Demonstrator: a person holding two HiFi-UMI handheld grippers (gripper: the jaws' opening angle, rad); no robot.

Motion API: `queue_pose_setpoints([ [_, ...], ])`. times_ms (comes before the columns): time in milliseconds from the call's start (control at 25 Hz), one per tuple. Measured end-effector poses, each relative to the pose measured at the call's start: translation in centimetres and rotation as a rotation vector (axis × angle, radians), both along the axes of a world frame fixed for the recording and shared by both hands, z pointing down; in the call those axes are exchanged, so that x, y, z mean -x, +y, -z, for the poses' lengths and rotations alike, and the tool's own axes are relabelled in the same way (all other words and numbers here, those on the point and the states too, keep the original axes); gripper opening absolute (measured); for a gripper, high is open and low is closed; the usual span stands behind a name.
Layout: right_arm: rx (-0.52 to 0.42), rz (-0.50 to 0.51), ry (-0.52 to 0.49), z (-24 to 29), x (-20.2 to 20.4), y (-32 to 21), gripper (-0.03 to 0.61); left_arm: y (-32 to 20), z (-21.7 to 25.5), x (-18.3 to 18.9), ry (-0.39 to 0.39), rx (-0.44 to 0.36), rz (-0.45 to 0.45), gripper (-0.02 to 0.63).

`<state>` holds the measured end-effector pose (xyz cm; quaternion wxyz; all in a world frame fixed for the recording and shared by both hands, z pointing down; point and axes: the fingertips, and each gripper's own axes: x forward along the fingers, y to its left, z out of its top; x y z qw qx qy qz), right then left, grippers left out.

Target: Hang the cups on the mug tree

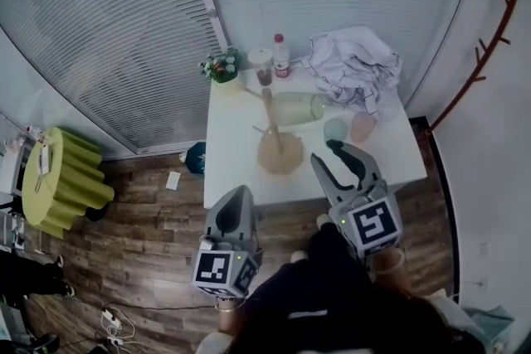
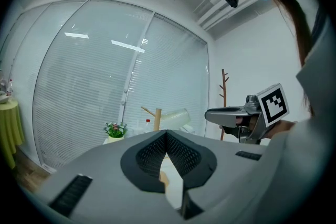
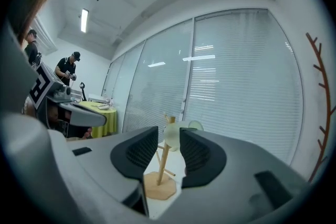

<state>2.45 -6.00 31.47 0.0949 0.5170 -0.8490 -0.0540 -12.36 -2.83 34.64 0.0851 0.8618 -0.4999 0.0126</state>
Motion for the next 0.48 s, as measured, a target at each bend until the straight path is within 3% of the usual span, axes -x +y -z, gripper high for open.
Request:
queue_pose_setpoints([
  [320, -0.002, -0.053, -0.018, -0.2, -1.4, 1.8, 0.071, 0.8, 0.0, -1.3, 0.008, -0.013, -0.038, 0.000],
  [480, -0.013, -0.070, -0.037, 0.0, -2.9, 2.3, -0.002, 1.2, 0.1, -3.0, 0.006, 0.001, -0.057, 0.000],
])
